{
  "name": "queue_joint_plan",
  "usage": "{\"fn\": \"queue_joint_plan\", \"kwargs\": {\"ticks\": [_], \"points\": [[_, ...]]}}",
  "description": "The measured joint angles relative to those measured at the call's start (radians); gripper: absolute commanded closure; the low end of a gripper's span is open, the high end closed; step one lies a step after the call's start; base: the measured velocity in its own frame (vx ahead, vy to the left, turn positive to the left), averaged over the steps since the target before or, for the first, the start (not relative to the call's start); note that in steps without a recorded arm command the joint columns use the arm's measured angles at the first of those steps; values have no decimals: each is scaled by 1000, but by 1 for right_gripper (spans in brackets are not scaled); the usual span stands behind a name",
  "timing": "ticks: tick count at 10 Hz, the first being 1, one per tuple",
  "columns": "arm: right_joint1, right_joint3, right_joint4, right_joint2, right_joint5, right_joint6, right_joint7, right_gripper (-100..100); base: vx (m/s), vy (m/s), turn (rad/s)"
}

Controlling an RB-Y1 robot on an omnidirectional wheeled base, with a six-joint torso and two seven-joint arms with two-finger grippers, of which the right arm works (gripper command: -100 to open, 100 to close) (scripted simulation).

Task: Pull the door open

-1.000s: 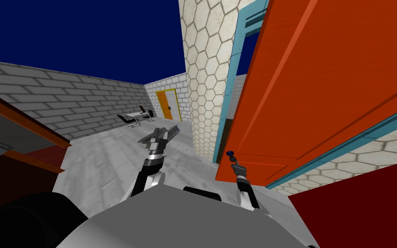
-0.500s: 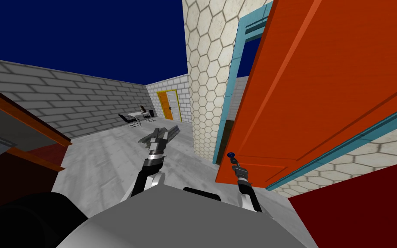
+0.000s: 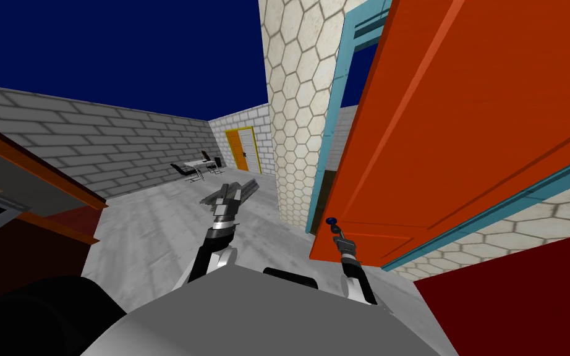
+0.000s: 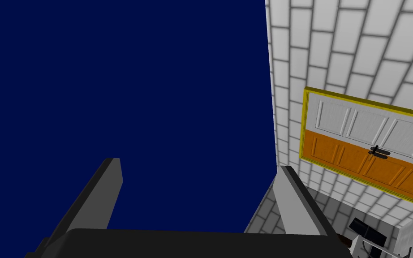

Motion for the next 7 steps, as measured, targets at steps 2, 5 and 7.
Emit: {"fn": "queue_joint_plan", "kwargs": {"ticks": [2, 5, 7], "points": [[10, 10, -20, -22, 1, 6, -19, -100, -171, -49, 64], [17, 39, -13, -38, 11, -2, -55, -100, -108, -50, 53], [14, 54, -8, -46, 16, -10, -73, -100, -89, -56, 50]]}}
